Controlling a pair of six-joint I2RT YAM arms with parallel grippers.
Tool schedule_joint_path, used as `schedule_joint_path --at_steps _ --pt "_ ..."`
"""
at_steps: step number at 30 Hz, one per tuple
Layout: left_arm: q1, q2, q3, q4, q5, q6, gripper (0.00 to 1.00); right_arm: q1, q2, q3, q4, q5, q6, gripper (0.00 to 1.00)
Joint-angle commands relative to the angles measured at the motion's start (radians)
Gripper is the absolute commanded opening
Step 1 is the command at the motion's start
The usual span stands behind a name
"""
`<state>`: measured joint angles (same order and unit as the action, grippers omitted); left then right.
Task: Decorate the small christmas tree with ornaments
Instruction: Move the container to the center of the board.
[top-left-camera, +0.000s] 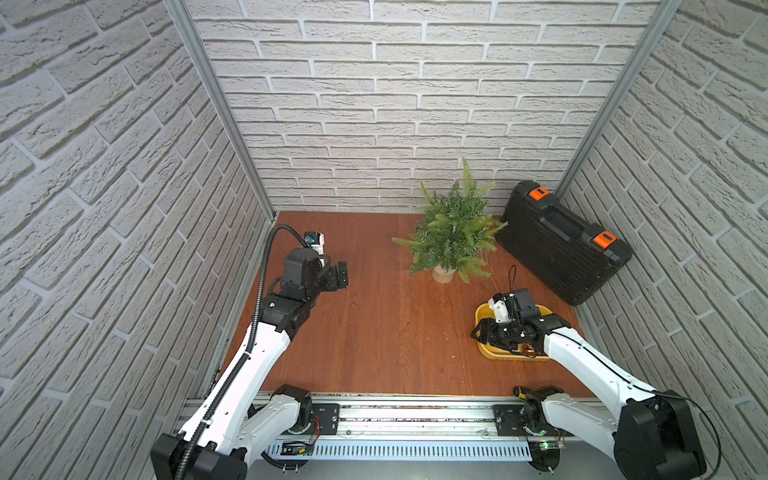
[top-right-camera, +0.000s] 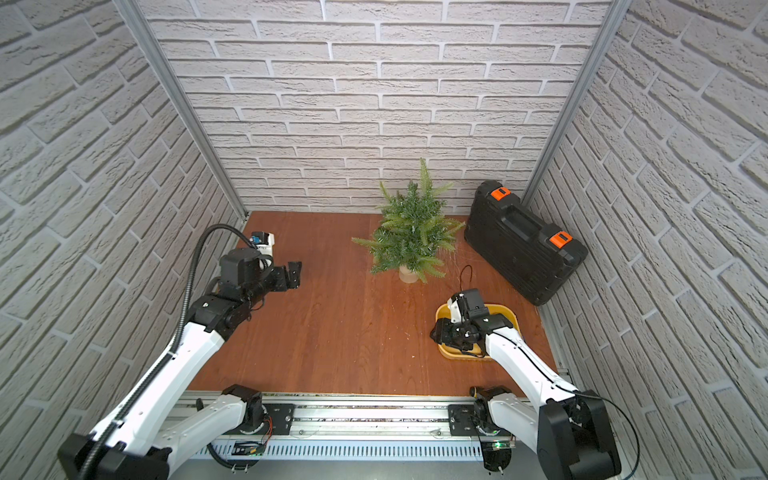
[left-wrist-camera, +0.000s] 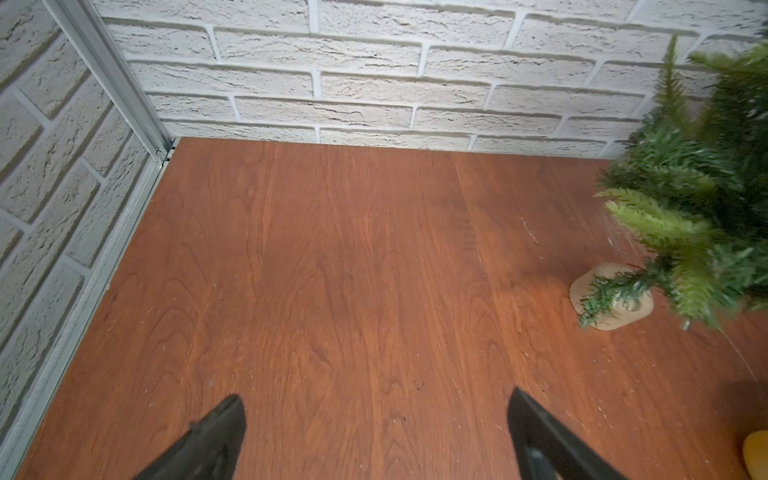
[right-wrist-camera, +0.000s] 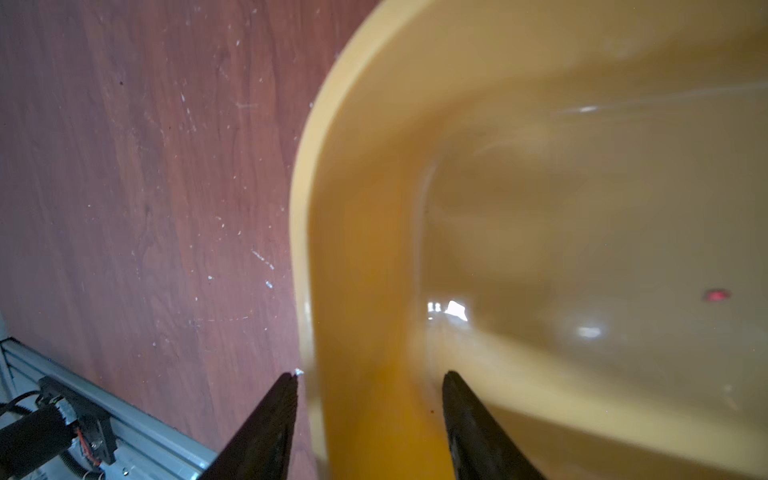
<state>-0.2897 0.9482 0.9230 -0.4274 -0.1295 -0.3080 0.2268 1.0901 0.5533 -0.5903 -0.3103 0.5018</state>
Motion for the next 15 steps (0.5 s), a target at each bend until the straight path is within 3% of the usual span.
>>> schedule_joint_path --at_steps 1,3,9,15 --pt "-0.001 0.001 -0.002 -0.073 -0.018 0.085 0.98 0.064 0.016 0.036 0.02 -0.015 0.056 0.55" --pt "0.041 0.012 -0.001 -0.088 -0.013 0.076 0.98 0.098 0.034 0.045 0.035 -0.006 0.068 0.53" --pt "0.198 0.013 -0.021 -0.038 0.168 -0.02 0.98 0.199 0.077 0.04 0.125 0.02 0.172 0.42" --pt "0.219 -0.02 -0.049 -0.033 0.181 -0.021 0.98 0.33 0.152 0.097 0.161 0.08 0.248 0.37"
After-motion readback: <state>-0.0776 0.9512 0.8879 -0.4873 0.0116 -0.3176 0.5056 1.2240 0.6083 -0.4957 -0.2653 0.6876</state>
